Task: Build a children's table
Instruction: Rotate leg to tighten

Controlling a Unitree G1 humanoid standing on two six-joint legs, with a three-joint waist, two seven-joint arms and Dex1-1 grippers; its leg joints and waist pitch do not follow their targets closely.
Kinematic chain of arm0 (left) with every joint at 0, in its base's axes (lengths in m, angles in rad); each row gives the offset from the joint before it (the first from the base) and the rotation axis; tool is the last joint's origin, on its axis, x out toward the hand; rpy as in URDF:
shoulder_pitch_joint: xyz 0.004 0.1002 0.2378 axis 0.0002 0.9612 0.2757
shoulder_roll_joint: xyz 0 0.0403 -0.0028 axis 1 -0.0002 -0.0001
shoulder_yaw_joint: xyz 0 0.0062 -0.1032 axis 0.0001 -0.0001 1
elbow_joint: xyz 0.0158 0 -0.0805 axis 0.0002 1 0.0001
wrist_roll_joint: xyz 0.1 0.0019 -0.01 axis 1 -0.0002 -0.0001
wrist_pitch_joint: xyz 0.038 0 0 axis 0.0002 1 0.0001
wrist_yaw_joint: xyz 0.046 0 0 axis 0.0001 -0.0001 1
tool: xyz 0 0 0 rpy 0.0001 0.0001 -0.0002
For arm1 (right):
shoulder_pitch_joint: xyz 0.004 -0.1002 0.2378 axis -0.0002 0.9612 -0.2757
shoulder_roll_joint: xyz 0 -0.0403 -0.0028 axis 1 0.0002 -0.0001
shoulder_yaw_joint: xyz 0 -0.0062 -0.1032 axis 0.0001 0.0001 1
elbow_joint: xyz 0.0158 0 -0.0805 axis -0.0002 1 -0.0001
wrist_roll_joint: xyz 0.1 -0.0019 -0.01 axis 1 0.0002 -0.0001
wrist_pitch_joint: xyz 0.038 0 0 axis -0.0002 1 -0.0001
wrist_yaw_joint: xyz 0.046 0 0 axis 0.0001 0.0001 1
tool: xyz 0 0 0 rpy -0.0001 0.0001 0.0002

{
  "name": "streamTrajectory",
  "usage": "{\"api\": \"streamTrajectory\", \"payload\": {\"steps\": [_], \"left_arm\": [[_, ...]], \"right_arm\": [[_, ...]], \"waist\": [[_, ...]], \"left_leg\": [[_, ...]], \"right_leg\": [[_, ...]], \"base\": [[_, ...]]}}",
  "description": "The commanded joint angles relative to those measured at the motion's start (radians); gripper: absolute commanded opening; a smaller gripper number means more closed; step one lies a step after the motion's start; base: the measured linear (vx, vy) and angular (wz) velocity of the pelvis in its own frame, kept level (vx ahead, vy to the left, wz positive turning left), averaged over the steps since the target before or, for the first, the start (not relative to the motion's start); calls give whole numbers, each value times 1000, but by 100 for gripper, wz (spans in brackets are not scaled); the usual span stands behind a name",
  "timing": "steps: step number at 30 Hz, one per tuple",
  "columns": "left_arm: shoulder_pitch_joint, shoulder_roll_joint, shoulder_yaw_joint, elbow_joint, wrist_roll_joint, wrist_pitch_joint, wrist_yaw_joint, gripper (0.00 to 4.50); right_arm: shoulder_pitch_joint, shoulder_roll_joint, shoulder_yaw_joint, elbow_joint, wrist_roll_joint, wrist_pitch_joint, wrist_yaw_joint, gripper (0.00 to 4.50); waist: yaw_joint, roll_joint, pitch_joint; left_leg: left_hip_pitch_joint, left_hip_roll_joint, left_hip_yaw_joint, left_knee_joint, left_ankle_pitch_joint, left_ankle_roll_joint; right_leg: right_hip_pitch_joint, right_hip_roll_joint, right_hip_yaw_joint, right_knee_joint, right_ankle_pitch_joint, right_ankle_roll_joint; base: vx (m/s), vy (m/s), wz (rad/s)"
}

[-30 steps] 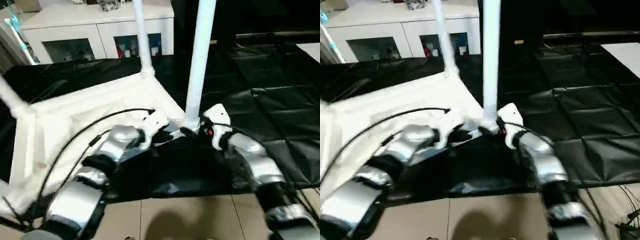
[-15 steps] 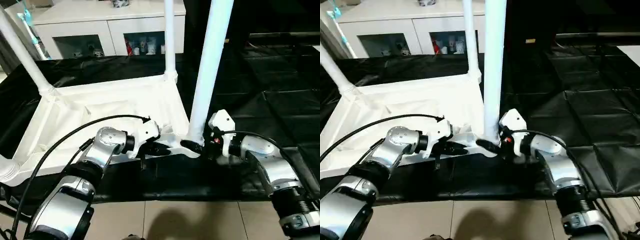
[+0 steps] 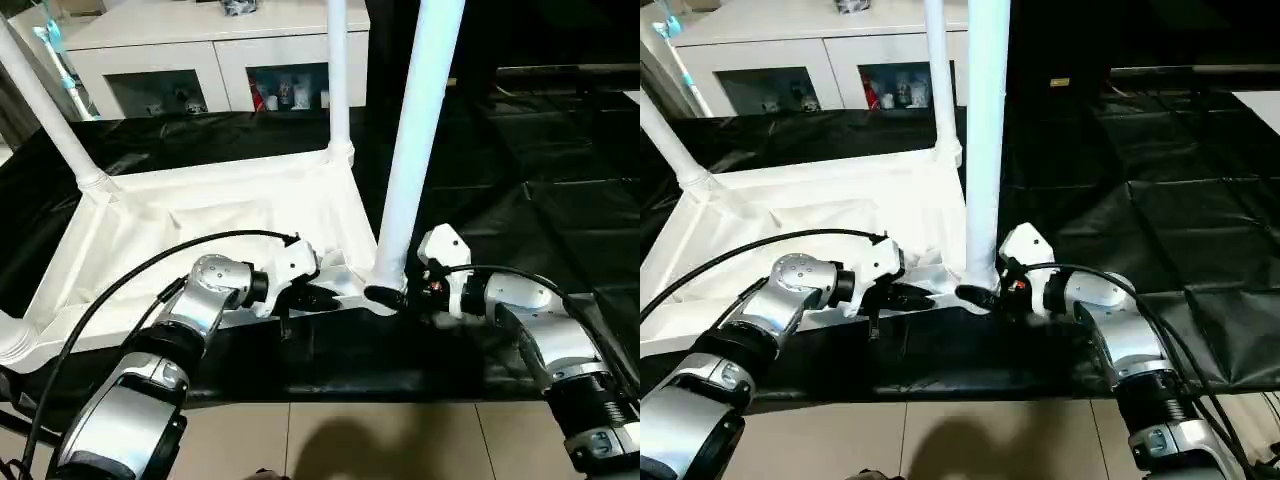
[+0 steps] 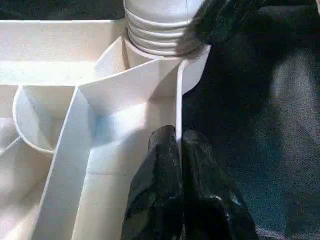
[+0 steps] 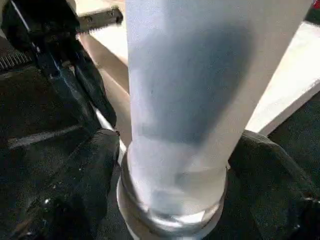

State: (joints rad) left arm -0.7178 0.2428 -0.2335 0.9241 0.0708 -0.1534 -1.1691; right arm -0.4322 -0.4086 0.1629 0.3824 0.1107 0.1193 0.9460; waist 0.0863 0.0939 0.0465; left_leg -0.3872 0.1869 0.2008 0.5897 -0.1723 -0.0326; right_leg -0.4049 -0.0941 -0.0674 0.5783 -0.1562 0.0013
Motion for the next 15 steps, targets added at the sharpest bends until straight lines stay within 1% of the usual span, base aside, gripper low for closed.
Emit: {"api": "streamTrajectory", "payload": {"steps": [1,3,4,5,7,9,15], "left_arm": [[-3,0,20,-5,-24,-1,9,0],[-2,0,20,-5,-24,-1,9,0],[-2,0,20,-5,-24,-1,9,0],[-1,0,20,-5,-24,-1,9,0],[0,1,20,-4,-24,-2,10,0],[1,1,20,-3,-23,-4,12,0],[4,1,22,-7,-24,-2,15,0]], "right_arm": [[1,-4,5,11,-10,-7,-1,333],[0,-1,5,15,-9,-10,-3,313],[-1,-1,5,16,-10,-12,-3,313],[-2,0,5,18,-11,-14,-4,292],[-4,0,5,21,-12,-16,-5,284],[-6,1,5,26,-13,-18,-6,274],[-8,12,-1,31,-3,-25,-7,269]], "waist": [[-3,-26,-71],[-2,-25,-71],[-3,-29,-71],[-2,-28,-72],[-2,-27,-72],[-2,-30,-72],[-2,-31,-71]], "left_leg": [[19,42,-20,-64,-215,78],[18,42,-20,-63,-212,80],[18,41,-19,-64,-212,82],[18,42,-20,-63,-208,83],[18,42,-20,-62,-201,86],[18,42,-19,-62,-202,88],[18,42,-19,-62,-199,90]], "right_leg": [[45,-55,33,-61,-266,-224],[46,-56,33,-61,-267,-224],[46,-54,33,-62,-266,-223],[46,-55,33,-60,-263,-223],[46,-55,33,-59,-253,-225],[46,-56,33,-60,-261,-225],[45,-55,33,-61,-274,-220]], "base": [[0,0,0],[0,0,0],[0,0,0],[0,0,0],[0,0,0],[0,0,0],[0,0,0]]}}
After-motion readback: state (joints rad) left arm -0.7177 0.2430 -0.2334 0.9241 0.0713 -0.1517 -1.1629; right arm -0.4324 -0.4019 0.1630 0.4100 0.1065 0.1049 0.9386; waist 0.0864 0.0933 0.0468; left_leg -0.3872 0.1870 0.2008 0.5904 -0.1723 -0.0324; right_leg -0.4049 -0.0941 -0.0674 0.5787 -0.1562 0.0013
